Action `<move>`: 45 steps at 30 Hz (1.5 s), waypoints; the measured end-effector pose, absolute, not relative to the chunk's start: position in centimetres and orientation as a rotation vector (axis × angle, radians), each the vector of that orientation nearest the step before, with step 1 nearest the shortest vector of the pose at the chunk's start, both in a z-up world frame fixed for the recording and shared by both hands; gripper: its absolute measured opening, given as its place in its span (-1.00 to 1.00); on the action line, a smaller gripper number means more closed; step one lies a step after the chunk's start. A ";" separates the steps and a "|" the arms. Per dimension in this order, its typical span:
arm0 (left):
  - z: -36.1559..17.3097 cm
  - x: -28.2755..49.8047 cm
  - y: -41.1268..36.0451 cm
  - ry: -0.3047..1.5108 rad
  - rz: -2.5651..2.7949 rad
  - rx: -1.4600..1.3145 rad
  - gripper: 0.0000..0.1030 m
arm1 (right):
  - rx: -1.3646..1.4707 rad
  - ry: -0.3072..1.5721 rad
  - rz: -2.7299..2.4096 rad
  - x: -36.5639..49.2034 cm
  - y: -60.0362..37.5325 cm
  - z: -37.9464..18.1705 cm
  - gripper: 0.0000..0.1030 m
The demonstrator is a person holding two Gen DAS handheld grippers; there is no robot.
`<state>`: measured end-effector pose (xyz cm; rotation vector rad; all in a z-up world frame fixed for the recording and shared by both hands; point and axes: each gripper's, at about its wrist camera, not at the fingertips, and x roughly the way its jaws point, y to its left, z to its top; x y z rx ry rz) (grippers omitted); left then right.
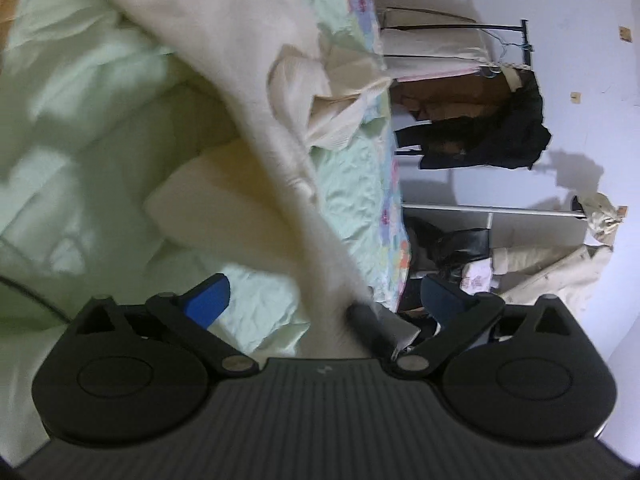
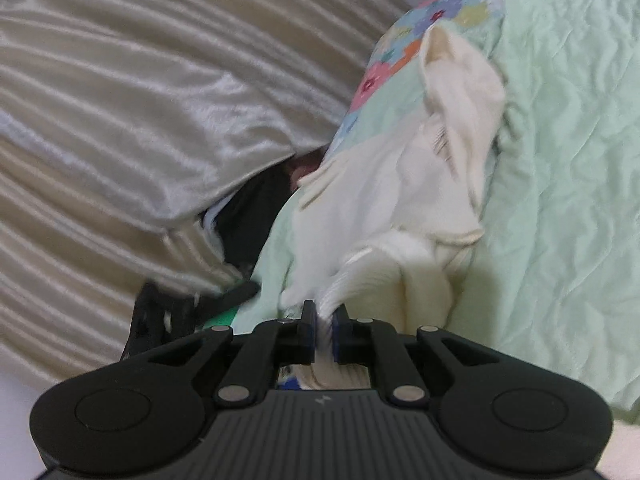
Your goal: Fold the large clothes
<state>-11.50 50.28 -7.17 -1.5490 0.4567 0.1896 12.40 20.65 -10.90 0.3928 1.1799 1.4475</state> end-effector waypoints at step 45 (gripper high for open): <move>-12.9 -15.0 54.4 0.331 0.054 -1.946 0.88 | -0.344 0.684 0.753 18.9 22.7 -5.3 -0.98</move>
